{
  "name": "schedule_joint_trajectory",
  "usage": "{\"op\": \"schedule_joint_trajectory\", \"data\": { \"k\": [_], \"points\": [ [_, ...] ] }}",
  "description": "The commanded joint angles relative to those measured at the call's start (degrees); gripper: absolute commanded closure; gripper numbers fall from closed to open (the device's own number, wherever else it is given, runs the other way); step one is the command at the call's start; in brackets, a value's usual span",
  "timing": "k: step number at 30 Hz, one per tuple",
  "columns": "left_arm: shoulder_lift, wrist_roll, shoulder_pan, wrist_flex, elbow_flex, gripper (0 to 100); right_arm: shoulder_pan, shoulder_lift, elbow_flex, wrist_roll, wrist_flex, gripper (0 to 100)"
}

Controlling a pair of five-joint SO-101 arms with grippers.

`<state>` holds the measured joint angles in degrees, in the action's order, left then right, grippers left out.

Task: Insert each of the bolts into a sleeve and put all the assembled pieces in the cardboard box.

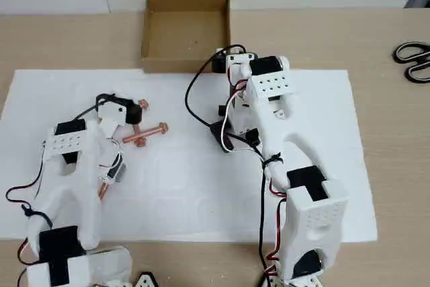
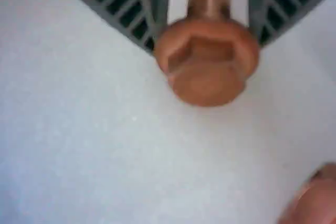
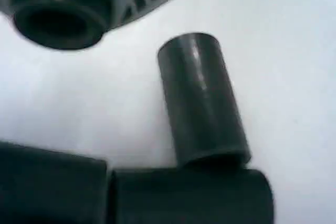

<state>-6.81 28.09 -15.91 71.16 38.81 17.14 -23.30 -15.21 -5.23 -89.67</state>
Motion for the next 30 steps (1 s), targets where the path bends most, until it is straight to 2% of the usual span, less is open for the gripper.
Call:
{"op": "schedule_joint_trajectory", "data": {
  "k": [1,8,16,21,30],
  "points": [
    [-2.4,0.3,-0.4,-1.8,0.4,90,0.0,4.4,-2.4,-0.1,-0.3,99.5],
    [5.5,0.3,-0.4,-3.3,-0.4,90,0.0,4.4,-2.4,-0.1,-0.3,99.5],
    [11.3,-0.1,-0.4,-2.7,-6.0,100,-0.4,4.4,-2.4,-0.1,-0.3,99.5],
    [11.3,-0.1,-0.1,3.4,-11.2,99,-0.4,4.4,-2.4,-0.1,-0.3,99.5],
    [11.3,-0.1,0.0,20.3,-27.1,99,-0.4,4.4,-2.4,-0.1,-0.3,99.5]
  ]
}}
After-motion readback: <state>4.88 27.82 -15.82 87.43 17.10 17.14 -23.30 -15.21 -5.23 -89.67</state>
